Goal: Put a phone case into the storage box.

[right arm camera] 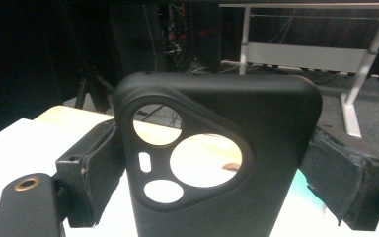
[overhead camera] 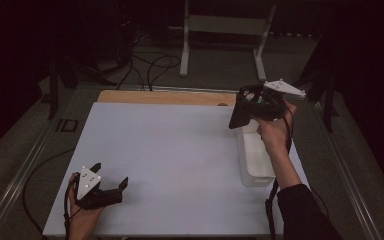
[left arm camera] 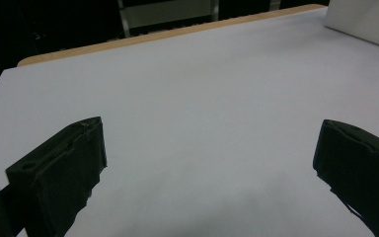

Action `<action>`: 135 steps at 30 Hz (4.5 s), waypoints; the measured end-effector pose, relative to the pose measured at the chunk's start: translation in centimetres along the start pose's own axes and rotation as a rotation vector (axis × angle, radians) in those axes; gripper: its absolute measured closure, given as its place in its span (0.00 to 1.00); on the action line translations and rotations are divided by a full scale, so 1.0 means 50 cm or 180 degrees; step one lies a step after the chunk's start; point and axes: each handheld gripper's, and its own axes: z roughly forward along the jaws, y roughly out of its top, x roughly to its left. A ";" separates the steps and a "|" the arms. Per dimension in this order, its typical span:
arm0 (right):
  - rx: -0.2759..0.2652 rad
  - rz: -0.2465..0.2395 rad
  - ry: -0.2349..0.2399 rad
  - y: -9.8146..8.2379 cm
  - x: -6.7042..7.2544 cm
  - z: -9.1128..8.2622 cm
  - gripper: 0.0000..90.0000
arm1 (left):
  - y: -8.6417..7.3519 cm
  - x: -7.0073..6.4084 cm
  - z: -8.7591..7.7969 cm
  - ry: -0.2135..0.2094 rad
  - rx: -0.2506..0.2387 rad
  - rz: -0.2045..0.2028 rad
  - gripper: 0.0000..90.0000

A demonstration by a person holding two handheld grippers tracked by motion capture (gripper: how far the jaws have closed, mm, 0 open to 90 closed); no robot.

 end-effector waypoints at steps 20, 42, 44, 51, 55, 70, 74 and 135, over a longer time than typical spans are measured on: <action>0.0132 0.0197 -0.0476 -0.001 -0.084 0.031 0.16 | 0.001 0.000 0.001 0.0000 -0.0018 -0.0011 0.01; 0.0395 0.0252 -0.0672 -0.056 -0.103 0.088 0.16 | 0.001 -0.001 0.001 -0.0005 -0.0019 -0.0005 0.01; 0.0423 0.0234 -0.0680 -0.060 -0.101 0.092 0.16 | 0.000 -0.001 0.001 -0.0006 -0.0019 -0.0006 0.01; 0.0518 0.0151 -0.0725 -0.075 -0.096 0.108 0.15 | 0.000 -0.001 0.001 -0.0012 -0.0021 -0.0006 0.01; 0.0571 0.0139 -0.0741 -0.084 -0.094 0.124 0.15 | 0.000 -0.001 0.001 -0.0013 -0.0019 -0.0013 0.01; 0.0769 0.0109 -0.0932 -0.117 -0.096 0.170 0.15 | -0.001 0.002 -0.001 -0.0021 -0.0032 -0.0040 0.01; 0.0747 0.0085 -0.0954 -0.120 -0.094 0.177 0.15 | -0.002 0.002 -0.001 -0.0023 -0.0035 -0.0044 0.01; 0.0674 -0.0075 -0.0032 -0.103 -0.085 0.075 0.08 | 0.002 0.000 0.002 -0.0107 0.0014 -0.0025 0.01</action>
